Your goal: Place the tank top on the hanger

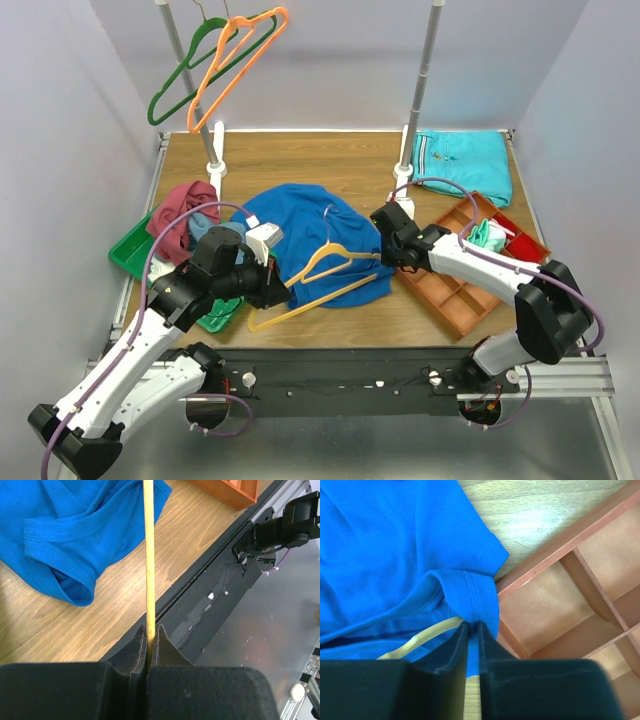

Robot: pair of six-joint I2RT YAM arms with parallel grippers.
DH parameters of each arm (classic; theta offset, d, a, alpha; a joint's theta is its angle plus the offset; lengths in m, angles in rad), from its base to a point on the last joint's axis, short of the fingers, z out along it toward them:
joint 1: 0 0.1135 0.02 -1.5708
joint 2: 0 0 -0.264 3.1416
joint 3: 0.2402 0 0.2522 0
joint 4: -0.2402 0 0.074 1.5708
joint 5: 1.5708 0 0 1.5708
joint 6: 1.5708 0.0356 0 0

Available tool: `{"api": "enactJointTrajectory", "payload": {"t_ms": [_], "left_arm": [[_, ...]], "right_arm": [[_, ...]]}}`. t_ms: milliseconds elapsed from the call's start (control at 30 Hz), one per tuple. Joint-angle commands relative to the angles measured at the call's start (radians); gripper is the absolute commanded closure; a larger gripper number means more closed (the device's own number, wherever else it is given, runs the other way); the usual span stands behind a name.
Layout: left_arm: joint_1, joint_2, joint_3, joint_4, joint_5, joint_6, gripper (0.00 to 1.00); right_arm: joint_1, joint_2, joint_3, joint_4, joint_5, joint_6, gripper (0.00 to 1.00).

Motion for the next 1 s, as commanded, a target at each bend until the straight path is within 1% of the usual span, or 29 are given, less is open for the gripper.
{"api": "enactJointTrajectory", "payload": {"t_ms": [0, 67, 267, 300, 433, 567, 733, 867, 967], "left_arm": [[-0.008, -0.014, 0.033, -0.011, 0.043, 0.009, 1.00], [-0.008, -0.018, 0.041, -0.014, 0.036, 0.009, 1.00], [-0.008, -0.046, 0.059, -0.015, 0.009, 0.017, 1.00], [-0.008, -0.051, 0.058, -0.011, 0.006, 0.015, 1.00], [-0.008, -0.071, 0.041, 0.017, -0.003, 0.001, 1.00], [-0.008, -0.101, 0.020, 0.074, -0.016, -0.020, 1.00], [-0.008, -0.114, -0.026, 0.190, -0.026, -0.072, 1.00], [-0.008, -0.103, -0.039, 0.215, -0.066, -0.066, 1.00], [-0.008, -0.097, -0.048, 0.232, -0.051, -0.066, 1.00]], "right_arm": [[0.004, 0.022, 0.010, 0.012, 0.061, -0.013, 0.93], [0.004, 0.018, 0.033, 0.003, 0.063, -0.018, 0.99], [0.004, 0.008, 0.157, -0.057, 0.051, -0.056, 0.99], [0.004, 0.008, 0.198, -0.065, 0.048, -0.060, 0.99], [0.004, 0.002, 0.276, -0.103, 0.022, -0.087, 0.99], [0.004, -0.017, 0.317, -0.117, -0.014, -0.100, 0.99], [0.004, -0.054, 0.356, -0.155, -0.038, -0.105, 0.99], [0.004, -0.096, 0.384, -0.189, -0.040, -0.107, 0.99], [0.004, -0.117, 0.387, -0.203, -0.043, -0.105, 0.99]]}}
